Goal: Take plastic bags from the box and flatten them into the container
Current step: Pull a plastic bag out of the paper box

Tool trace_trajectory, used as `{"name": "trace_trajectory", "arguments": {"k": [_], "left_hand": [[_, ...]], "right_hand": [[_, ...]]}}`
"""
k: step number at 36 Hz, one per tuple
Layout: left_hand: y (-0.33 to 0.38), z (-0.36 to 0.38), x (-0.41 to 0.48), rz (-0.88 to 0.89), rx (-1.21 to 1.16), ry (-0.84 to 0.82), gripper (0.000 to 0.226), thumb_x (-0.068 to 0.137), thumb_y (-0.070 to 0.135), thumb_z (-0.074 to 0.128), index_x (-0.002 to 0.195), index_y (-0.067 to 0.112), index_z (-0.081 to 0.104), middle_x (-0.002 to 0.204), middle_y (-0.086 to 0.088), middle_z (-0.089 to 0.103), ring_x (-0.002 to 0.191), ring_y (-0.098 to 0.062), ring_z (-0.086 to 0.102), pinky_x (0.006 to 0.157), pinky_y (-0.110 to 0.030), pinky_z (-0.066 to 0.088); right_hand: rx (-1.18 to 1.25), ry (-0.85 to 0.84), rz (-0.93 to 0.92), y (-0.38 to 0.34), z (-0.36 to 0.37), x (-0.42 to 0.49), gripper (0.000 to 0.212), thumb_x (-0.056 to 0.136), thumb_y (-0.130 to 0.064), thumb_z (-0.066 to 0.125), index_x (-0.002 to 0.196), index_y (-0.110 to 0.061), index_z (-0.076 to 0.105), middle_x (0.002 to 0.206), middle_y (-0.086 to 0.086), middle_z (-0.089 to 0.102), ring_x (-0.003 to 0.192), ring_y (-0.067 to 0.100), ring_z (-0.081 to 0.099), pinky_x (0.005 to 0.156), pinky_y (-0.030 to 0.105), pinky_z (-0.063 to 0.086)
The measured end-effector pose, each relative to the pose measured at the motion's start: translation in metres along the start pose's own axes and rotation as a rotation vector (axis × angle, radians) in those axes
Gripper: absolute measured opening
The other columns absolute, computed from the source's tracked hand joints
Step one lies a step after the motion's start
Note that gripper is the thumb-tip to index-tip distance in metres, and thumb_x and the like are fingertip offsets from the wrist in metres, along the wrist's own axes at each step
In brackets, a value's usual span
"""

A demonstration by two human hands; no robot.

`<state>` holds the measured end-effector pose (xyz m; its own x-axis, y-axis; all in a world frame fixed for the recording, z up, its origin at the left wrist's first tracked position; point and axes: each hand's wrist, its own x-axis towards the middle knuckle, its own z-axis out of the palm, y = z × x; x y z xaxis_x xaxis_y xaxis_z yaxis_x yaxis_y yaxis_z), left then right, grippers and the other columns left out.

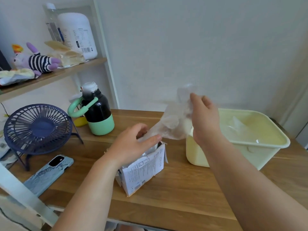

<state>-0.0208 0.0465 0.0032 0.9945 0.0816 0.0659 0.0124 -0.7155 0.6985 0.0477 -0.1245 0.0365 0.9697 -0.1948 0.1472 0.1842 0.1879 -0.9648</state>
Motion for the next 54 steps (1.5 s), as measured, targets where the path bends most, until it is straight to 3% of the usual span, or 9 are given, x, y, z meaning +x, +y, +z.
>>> {"name": "trace_trajectory", "arguments": {"k": [11,17,22,28,34,42,45,48,54], "left_hand": [[0.073,0.029,0.015,0.177,-0.407,-0.010,0.051,0.076,0.048,0.072,0.121,0.029,0.058,0.111,0.009,0.068,0.103,-0.007,0.065,0.092,-0.035,0.052],[0.096,0.047,0.023,0.144,-0.866,-0.013,0.015,0.094,0.003,0.055,0.092,0.008,0.068,0.083,0.000,0.071,0.081,-0.012,0.068,0.073,-0.025,0.055],[0.106,0.054,0.030,0.153,-0.873,-0.165,0.013,0.095,0.005,0.053,0.101,0.008,0.065,0.080,-0.001,0.074,0.077,-0.016,0.071,0.065,-0.026,0.058],[0.108,0.055,0.037,0.136,-0.759,-0.173,0.014,0.095,0.009,0.056,0.104,0.000,0.060,0.083,-0.005,0.063,0.076,-0.018,0.061,0.065,-0.030,0.048],[0.111,0.057,0.039,0.169,-0.789,-0.294,0.018,0.091,0.003,0.058,0.094,0.018,0.068,0.081,0.001,0.070,0.073,-0.014,0.067,0.064,-0.023,0.051],[0.110,0.053,0.042,0.097,-0.815,-0.338,0.043,0.097,0.000,0.048,0.138,0.011,0.045,0.108,-0.006,0.072,0.096,-0.022,0.066,0.088,-0.035,0.049],[0.113,0.050,0.042,0.113,-0.782,-0.310,0.040,0.095,-0.003,0.047,0.134,0.009,0.050,0.100,-0.004,0.072,0.092,-0.020,0.062,0.086,-0.034,0.044],[0.117,0.046,0.043,0.156,-0.797,-0.306,0.031,0.093,-0.007,0.044,0.110,0.013,0.060,0.082,0.003,0.071,0.078,-0.010,0.065,0.071,-0.020,0.051],[0.121,0.047,0.047,0.127,-0.744,-0.255,0.008,0.093,0.009,0.055,0.096,0.010,0.062,0.074,0.003,0.070,0.070,-0.014,0.066,0.059,-0.019,0.051]], "right_hand": [[-0.035,-0.374,0.000,-0.027,-0.044,-0.006,0.027,0.080,-0.037,0.068,0.069,-0.015,0.056,0.075,0.004,0.056,0.076,0.020,0.055,0.074,0.037,0.045],[0.162,-0.476,0.411,-0.032,-0.084,0.005,0.070,0.076,-0.064,0.057,0.131,-0.021,0.050,0.129,0.012,0.057,0.110,0.032,0.062,0.091,0.051,0.049],[0.165,-0.704,0.575,-0.035,-0.106,0.004,0.064,0.080,-0.050,0.056,0.132,-0.012,0.052,0.113,0.008,0.061,0.092,0.027,0.061,0.076,0.036,0.052],[0.186,-0.511,0.434,-0.040,-0.122,0.015,0.050,0.063,-0.018,0.072,0.110,-0.017,0.054,0.077,0.000,0.049,0.058,0.014,0.046,0.051,0.022,0.041],[0.118,-0.757,0.583,-0.040,-0.128,0.009,0.040,0.075,-0.049,0.061,0.105,-0.022,0.063,0.081,0.000,0.063,0.057,0.012,0.053,0.043,0.016,0.036],[0.277,-1.002,0.547,-0.030,-0.133,0.015,0.103,0.064,-0.068,0.070,0.143,-0.008,0.040,0.146,0.018,0.040,0.132,0.042,0.040,0.104,0.055,0.039],[0.341,-0.905,0.543,-0.027,-0.131,0.016,0.089,0.054,-0.060,0.082,0.126,-0.014,0.060,0.118,0.006,0.064,0.093,0.024,0.064,0.069,0.028,0.054],[0.356,-0.755,0.543,-0.027,-0.129,0.016,0.050,0.058,-0.048,0.082,0.097,-0.018,0.074,0.086,-0.002,0.066,0.059,0.006,0.054,0.039,0.014,0.035],[0.390,-0.459,0.402,-0.033,-0.131,0.021,0.062,0.069,-0.011,0.069,0.128,-0.014,0.050,0.082,0.001,0.066,0.073,0.012,0.059,0.074,0.027,0.052]]}}
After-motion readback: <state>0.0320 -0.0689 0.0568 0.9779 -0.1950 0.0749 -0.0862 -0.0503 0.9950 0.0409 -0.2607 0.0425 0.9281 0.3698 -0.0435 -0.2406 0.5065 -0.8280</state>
